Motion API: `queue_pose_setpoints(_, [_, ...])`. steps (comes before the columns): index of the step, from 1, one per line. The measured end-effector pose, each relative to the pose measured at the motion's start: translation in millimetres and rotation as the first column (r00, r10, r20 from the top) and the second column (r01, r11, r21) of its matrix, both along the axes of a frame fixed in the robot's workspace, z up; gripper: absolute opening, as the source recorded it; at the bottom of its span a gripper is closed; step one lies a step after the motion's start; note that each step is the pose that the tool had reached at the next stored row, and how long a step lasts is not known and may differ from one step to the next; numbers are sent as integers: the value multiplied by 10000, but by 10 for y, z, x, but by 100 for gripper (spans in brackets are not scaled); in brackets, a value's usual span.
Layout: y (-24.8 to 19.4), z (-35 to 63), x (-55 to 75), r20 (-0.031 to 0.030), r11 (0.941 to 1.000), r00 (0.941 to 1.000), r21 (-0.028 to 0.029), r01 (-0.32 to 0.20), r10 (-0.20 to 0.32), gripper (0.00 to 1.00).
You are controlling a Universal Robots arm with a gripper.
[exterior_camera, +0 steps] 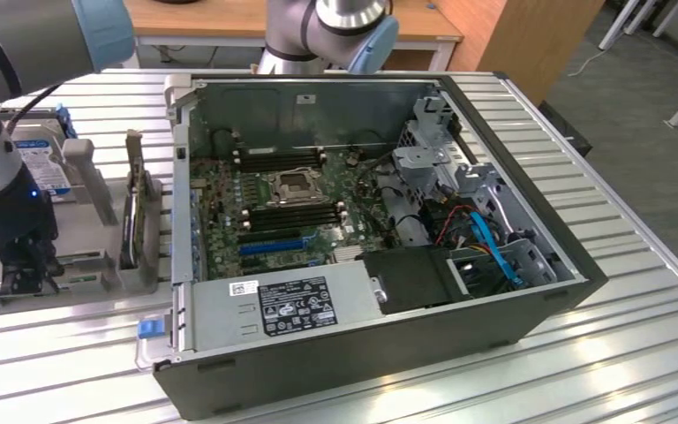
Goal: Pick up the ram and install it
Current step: 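Pick up the ram and move it above insertion slot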
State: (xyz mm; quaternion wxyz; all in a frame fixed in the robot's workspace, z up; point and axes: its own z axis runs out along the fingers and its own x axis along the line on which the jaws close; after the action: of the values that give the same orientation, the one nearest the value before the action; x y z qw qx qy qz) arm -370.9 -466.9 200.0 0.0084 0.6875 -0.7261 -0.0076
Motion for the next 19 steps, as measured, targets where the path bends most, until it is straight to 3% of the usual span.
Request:
queue_pose_setpoints(4, [44, -67, 0, -2, 10000, 10000, -1, -1, 1, 31])
queue_pose_setpoints(19, [31, -129, 1, 1, 10000, 10000, 2, -2, 2, 31])
